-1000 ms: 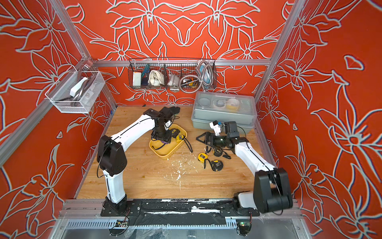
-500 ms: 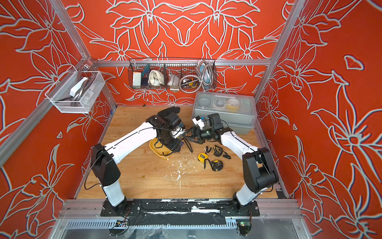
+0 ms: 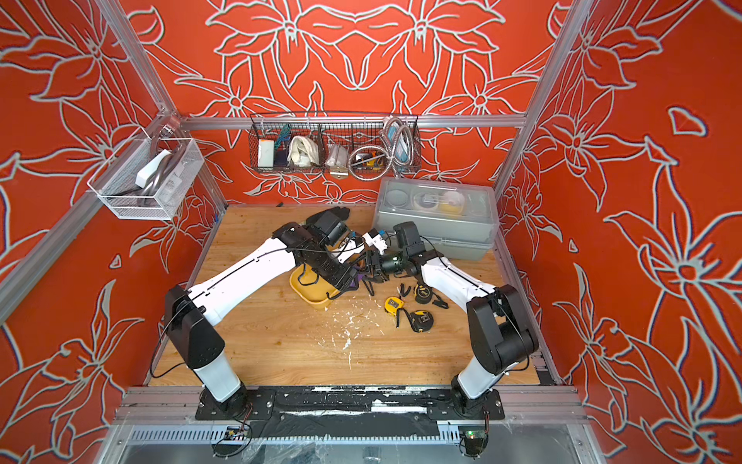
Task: Take the tape measure out of the storage box
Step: Place the tape measure at the center of the board.
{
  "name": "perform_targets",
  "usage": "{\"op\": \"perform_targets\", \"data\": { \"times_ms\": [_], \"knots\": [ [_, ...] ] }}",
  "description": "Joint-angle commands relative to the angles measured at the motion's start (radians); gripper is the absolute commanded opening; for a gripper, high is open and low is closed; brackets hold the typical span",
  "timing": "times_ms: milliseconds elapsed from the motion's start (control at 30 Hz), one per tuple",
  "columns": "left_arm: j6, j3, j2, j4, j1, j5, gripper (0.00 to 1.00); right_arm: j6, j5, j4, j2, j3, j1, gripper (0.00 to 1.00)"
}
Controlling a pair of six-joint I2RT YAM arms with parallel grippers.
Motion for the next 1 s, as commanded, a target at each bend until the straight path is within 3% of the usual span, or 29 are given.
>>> {"op": "perform_targets", "data": {
  "times_ms": [0, 167, 267, 333, 400, 533, 633, 700, 967],
  "knots": [
    [0.001, 0.017, 0.002, 0.033, -0.006, -0.003, 0.35, 0.006, -0.035, 0.017, 0.022, 0.024, 0.018, 0.48],
    [-0.009, 0.032, 0.021, 0.038, -0.007, -0.051, 0.40, 0.018, -0.041, 0.025, 0.025, 0.024, 0.021, 0.26],
    [-0.024, 0.046, 0.023, 0.035, -0.007, -0.087, 0.65, 0.016, -0.016, 0.015, 0.011, 0.025, 0.008, 0.23],
    [-0.032, 0.055, 0.005, 0.054, -0.005, -0.096, 0.88, 0.028, 0.005, 0.026, -0.011, 0.009, -0.024, 0.22],
    [-0.039, 0.057, -0.014, 0.089, 0.003, -0.121, 1.00, 0.021, 0.013, 0.017, -0.032, -0.011, -0.074, 0.22],
    [-0.087, 0.112, 0.010, 0.097, 0.055, -0.177, 1.00, -0.014, 0.032, -0.022, -0.076, -0.083, -0.228, 0.22],
    [-0.108, 0.156, 0.082, 0.060, 0.092, -0.238, 1.00, -0.133, 0.089, -0.134, -0.074, -0.086, -0.303, 0.22],
    [-0.120, 0.197, 0.158, 0.013, 0.109, -0.292, 1.00, -0.202, 0.154, -0.193, -0.052, -0.072, -0.314, 0.22],
    [-0.180, 0.293, 0.382, -0.027, 0.144, -0.373, 1.00, -0.256, 0.276, -0.112, 0.157, -0.072, -0.314, 0.23]
  ]
}}
